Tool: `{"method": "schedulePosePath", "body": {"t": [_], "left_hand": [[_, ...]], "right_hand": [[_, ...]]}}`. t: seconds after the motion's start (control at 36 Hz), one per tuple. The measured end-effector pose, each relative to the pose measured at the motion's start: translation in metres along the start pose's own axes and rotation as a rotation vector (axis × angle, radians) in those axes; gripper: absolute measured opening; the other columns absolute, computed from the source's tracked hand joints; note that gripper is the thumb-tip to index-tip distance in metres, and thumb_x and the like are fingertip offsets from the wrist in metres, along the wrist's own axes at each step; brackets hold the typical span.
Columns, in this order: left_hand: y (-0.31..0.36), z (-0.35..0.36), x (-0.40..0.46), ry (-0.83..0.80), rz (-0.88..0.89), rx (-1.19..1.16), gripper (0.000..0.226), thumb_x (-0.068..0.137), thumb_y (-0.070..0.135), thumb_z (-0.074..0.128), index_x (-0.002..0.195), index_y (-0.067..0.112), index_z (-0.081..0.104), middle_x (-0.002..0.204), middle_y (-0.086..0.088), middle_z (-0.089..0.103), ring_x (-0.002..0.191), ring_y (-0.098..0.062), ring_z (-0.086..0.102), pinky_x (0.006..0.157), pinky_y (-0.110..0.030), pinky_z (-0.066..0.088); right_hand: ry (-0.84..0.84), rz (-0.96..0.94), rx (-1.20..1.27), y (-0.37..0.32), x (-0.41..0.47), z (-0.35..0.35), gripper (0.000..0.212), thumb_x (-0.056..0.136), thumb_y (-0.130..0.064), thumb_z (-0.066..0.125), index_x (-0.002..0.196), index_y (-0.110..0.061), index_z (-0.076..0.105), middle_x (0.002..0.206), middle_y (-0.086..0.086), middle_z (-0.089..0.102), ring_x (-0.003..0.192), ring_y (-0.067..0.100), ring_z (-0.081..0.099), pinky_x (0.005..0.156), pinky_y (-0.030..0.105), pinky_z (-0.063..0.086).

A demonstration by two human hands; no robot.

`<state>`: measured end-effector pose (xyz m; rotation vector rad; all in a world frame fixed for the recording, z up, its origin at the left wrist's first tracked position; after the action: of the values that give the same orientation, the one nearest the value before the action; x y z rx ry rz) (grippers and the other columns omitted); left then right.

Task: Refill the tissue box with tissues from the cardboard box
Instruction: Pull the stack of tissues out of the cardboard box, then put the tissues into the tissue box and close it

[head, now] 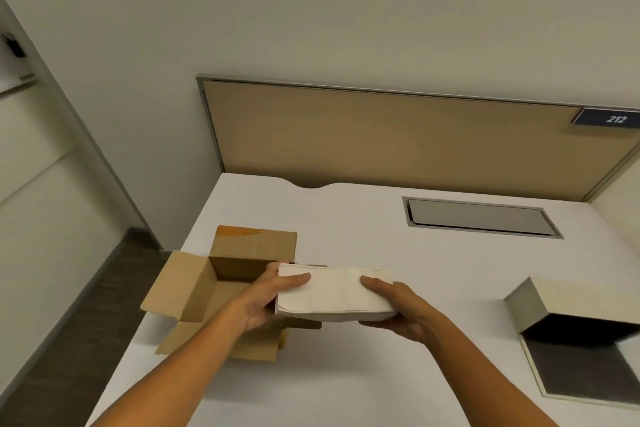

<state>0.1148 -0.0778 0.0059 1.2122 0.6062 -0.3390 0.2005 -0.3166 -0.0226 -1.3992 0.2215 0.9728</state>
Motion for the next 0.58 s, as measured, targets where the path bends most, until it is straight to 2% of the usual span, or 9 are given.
{"method": "schedulePosePath", "body": {"t": [0.08,0.19,0.31,0.36,0.44,0.5,0.58], "left_hand": [[-0.009,0.030,0.003,-0.054,-0.027,-0.032,0.091,0.053,0.021,0.098,0.129,0.013,0.050,0.119,-0.015,0.072,0.106,-0.031,0.071,0.084,-0.042,0.061],[-0.029,0.072,0.005,-0.044,-0.079,-0.032,0.057,0.061,0.027,0.091,0.108,0.005,0.070,0.101,-0.012,0.078,0.087,-0.022,0.077,0.063,-0.028,0.060],[-0.054,0.112,0.008,-0.023,-0.137,-0.016,0.043,0.074,0.032,0.084,0.108,0.008,0.073,0.102,-0.010,0.079,0.085,-0.021,0.077,0.065,-0.030,0.059],[-0.067,0.132,0.009,-0.019,-0.166,-0.038,0.045,0.071,0.033,0.085,0.107,0.009,0.073,0.101,-0.009,0.079,0.082,-0.021,0.077,0.063,-0.031,0.060],[-0.086,0.161,0.009,-0.031,-0.194,-0.054,0.054,0.064,0.034,0.089,0.108,0.006,0.073,0.104,-0.011,0.078,0.088,-0.023,0.076,0.072,-0.035,0.060],[-0.098,0.181,0.009,-0.036,-0.211,-0.055,0.059,0.061,0.033,0.091,0.109,0.004,0.072,0.103,-0.012,0.078,0.085,-0.023,0.077,0.071,-0.035,0.060],[-0.116,0.212,0.008,-0.029,-0.225,-0.052,0.065,0.056,0.031,0.093,0.110,0.003,0.071,0.102,-0.013,0.078,0.084,-0.024,0.076,0.071,-0.035,0.059]], "right_hand": [[0.040,0.004,0.046,0.006,-0.018,-0.033,0.074,0.057,-0.034,0.100,0.118,-0.006,0.070,0.102,0.015,0.079,0.095,0.032,0.075,0.079,0.048,0.062],[0.102,0.004,0.076,0.016,-0.042,-0.076,0.079,0.053,-0.034,0.102,0.119,-0.004,0.069,0.103,0.016,0.079,0.097,0.033,0.073,0.079,0.048,0.062],[0.145,0.010,0.092,0.031,-0.065,-0.114,0.083,0.050,-0.036,0.103,0.119,-0.002,0.068,0.102,0.017,0.079,0.097,0.033,0.074,0.078,0.047,0.062],[0.172,0.011,0.112,0.039,-0.077,-0.133,0.085,0.049,-0.035,0.103,0.119,-0.001,0.067,0.107,0.019,0.078,0.101,0.035,0.072,0.078,0.047,0.062],[0.227,0.015,0.159,0.052,-0.093,-0.163,0.089,0.048,-0.034,0.103,0.119,0.001,0.063,0.119,0.023,0.069,0.109,0.038,0.067,0.077,0.047,0.063],[0.263,0.022,0.180,0.062,-0.105,-0.185,0.089,0.048,-0.034,0.101,0.120,0.000,0.061,0.122,0.023,0.066,0.111,0.038,0.065,0.075,0.046,0.063],[0.293,0.033,0.216,0.078,-0.120,-0.216,0.082,0.058,-0.031,0.099,0.123,-0.002,0.059,0.124,0.023,0.066,0.113,0.037,0.065,0.076,0.045,0.063]]}}
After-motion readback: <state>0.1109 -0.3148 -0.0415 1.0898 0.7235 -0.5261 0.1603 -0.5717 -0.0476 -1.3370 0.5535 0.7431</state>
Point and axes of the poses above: each hand's wrist, its own x-axis towards the middle knuckle, its own z-axis out of the palm, y = z × x, the point moved 8 cm from there along x, towards the middle knuckle
